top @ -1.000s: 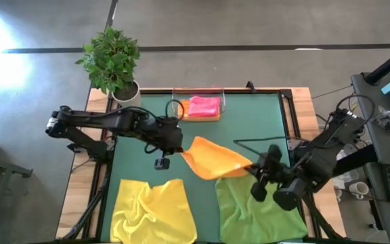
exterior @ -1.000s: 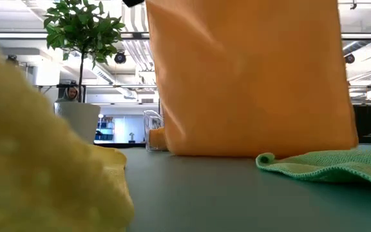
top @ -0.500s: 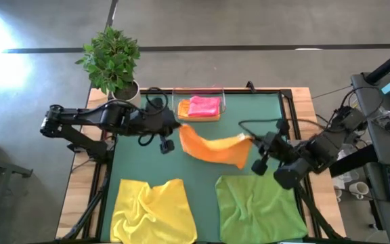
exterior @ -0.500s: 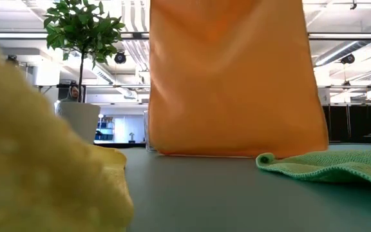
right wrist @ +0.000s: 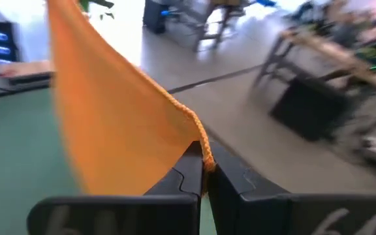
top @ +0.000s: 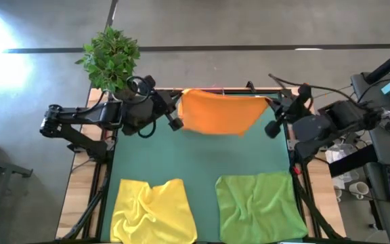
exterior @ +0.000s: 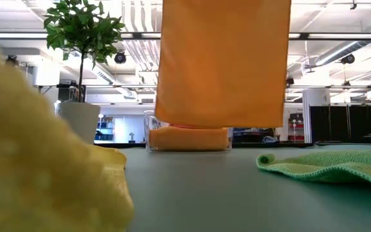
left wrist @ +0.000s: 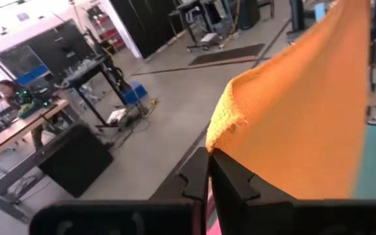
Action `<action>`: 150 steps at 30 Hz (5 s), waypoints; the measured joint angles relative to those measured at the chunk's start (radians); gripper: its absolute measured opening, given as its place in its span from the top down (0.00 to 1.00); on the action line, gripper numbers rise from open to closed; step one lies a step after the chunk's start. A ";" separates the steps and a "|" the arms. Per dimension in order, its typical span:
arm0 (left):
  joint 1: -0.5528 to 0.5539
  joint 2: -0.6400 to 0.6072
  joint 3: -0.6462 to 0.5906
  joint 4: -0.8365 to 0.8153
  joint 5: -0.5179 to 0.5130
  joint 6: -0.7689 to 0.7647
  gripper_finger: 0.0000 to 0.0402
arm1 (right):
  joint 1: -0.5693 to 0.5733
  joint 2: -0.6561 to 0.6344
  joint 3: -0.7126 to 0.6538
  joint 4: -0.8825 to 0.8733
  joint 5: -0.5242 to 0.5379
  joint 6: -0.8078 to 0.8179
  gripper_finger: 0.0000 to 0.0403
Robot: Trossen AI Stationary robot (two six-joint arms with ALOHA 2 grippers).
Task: Fold microfiber towels
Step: Fold the orange microfiber cloth
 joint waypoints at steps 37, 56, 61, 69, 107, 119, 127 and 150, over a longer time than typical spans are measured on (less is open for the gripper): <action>-0.215 0.031 -0.533 -0.222 0.672 -0.863 1.00 | 0.152 0.575 -0.165 0.059 -0.735 0.873 0.98; -0.105 0.191 -0.563 -0.078 0.482 -0.862 1.00 | -0.038 0.622 -0.326 -0.019 -0.689 0.664 0.98; -0.070 0.248 -0.562 -0.067 0.478 -0.862 1.00 | -0.077 0.620 -0.355 0.016 -0.665 0.589 0.98; -0.041 0.287 -0.562 -0.062 0.479 -0.862 1.00 | -0.130 0.620 -0.425 0.159 -0.651 0.518 0.98; -0.004 0.210 -0.559 0.081 0.843 -0.720 0.59 | -0.245 0.385 -0.495 0.307 -0.818 0.200 0.81; 0.008 0.312 -0.674 0.304 0.862 -0.687 0.81 | -0.274 0.265 -0.602 0.396 -0.911 0.190 0.97; 0.015 0.406 -0.677 0.334 0.816 -0.617 0.98 | -0.275 0.204 -0.629 0.398 -0.876 0.189 0.98; 0.119 0.397 -0.617 0.197 0.381 -0.343 1.00 | -0.275 0.208 -0.630 0.401 -0.861 0.260 0.98</action>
